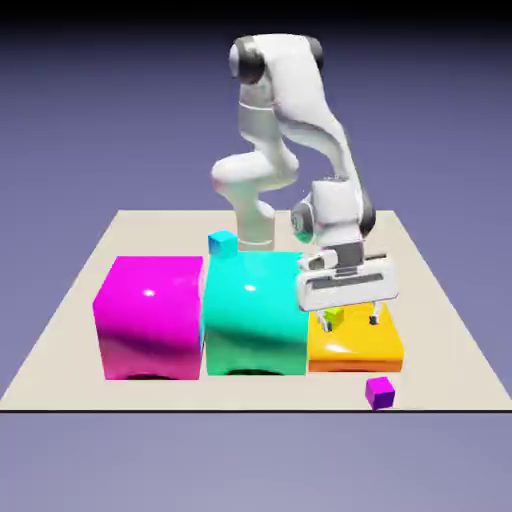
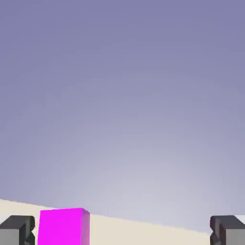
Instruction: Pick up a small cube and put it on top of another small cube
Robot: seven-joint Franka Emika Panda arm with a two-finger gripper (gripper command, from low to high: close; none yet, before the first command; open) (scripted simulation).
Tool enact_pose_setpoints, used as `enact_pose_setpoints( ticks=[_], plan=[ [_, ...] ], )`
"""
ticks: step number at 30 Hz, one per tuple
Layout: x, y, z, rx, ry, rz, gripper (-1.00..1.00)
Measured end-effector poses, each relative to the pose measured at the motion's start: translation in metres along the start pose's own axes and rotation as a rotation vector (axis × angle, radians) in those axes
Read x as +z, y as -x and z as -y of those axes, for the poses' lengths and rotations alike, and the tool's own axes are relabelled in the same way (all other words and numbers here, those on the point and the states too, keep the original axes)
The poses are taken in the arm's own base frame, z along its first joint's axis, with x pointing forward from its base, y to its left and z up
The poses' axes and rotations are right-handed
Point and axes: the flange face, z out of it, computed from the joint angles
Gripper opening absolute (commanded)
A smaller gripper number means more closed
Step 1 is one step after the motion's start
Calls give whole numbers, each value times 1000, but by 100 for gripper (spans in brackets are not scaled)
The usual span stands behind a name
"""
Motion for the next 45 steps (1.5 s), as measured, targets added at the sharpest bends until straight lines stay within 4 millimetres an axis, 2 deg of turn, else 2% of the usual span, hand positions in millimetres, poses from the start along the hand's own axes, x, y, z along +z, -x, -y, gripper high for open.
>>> enact_pose_setpoints(
  ticks=[6,7,12,13,15,21,32,39,45],
  plan=[
    [69,56,14,-56,81,27,0],
    [69,56,14,-56,81,27,0],
    [129,61,5,-57,81,27,0],
    [137,62,3,-56,81,28,-100],
    [137,62,3,-56,81,28,-100],
    [67,57,14,-39,81,34,-100],
    [-44,112,26,464,160,192,-100],
    [-105,142,8,728,255,161,-100],
    [-138,167,-22,948,342,35,-100]
  ],
)
